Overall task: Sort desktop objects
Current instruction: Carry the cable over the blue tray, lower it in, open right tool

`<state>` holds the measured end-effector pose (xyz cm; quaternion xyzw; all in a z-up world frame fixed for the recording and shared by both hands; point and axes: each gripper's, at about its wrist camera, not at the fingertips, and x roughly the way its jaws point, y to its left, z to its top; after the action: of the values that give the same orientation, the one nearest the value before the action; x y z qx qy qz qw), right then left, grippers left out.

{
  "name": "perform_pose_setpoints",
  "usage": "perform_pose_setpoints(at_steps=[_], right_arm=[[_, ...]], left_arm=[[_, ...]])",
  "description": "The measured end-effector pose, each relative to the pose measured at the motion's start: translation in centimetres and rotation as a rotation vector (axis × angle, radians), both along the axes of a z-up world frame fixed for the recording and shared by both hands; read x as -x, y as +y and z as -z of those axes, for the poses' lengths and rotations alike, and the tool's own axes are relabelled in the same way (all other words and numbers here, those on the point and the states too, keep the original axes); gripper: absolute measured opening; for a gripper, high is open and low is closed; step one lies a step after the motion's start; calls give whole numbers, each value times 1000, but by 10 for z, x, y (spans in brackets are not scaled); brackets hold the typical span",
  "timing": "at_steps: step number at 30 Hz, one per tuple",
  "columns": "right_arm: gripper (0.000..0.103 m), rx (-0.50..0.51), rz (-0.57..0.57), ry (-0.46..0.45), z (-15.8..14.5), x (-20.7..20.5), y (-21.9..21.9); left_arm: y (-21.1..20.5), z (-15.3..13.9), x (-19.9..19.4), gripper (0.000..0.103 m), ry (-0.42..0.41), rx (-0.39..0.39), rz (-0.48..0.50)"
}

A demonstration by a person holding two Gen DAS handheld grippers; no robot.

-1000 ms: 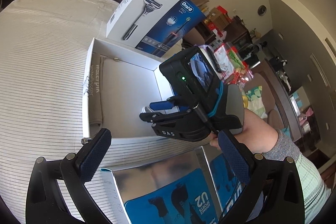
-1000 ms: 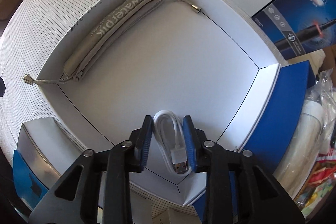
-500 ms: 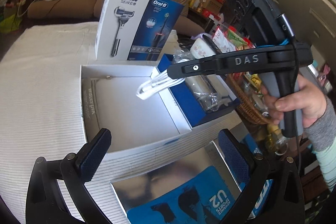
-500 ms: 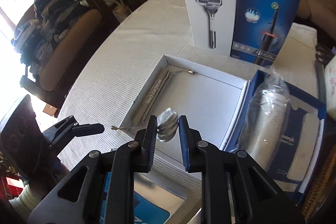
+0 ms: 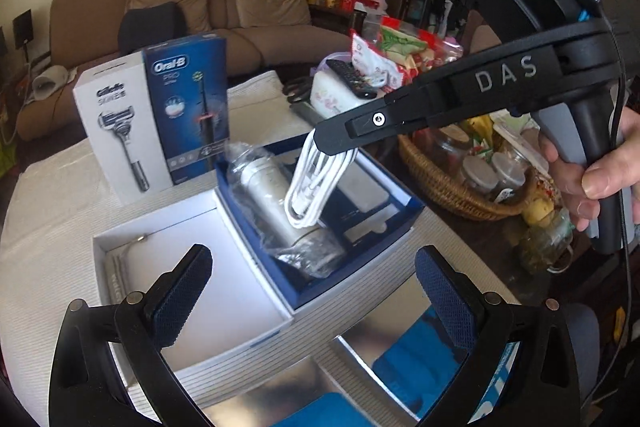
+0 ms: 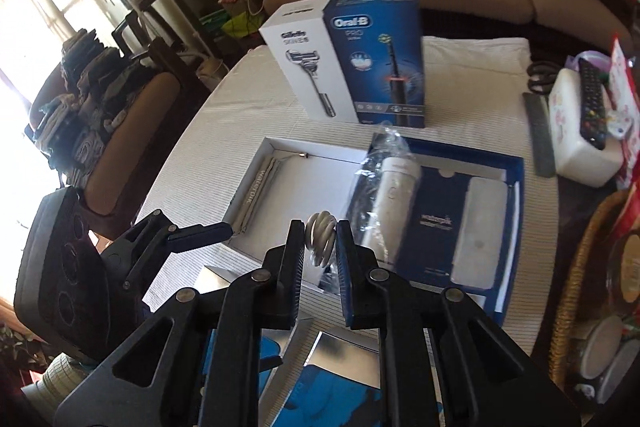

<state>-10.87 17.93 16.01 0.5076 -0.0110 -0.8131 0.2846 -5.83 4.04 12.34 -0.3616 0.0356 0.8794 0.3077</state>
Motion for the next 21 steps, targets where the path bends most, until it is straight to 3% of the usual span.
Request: perform_pose_setpoints(at_steps=[5,10,18,21], right_arm=[[15,-2,76,-20,14,5,47],[15,138,185,-117,55,16,89],[15,285,271,-285,116,19,132],[15,339,278,-326,122,18,140]], left_arm=[[26,0,7,103,-35,-8,12],[38,10,16,103,-87,-30,2],[62,17,22,103,-96,51,61],[78,16,16,103,-30,135,149]])
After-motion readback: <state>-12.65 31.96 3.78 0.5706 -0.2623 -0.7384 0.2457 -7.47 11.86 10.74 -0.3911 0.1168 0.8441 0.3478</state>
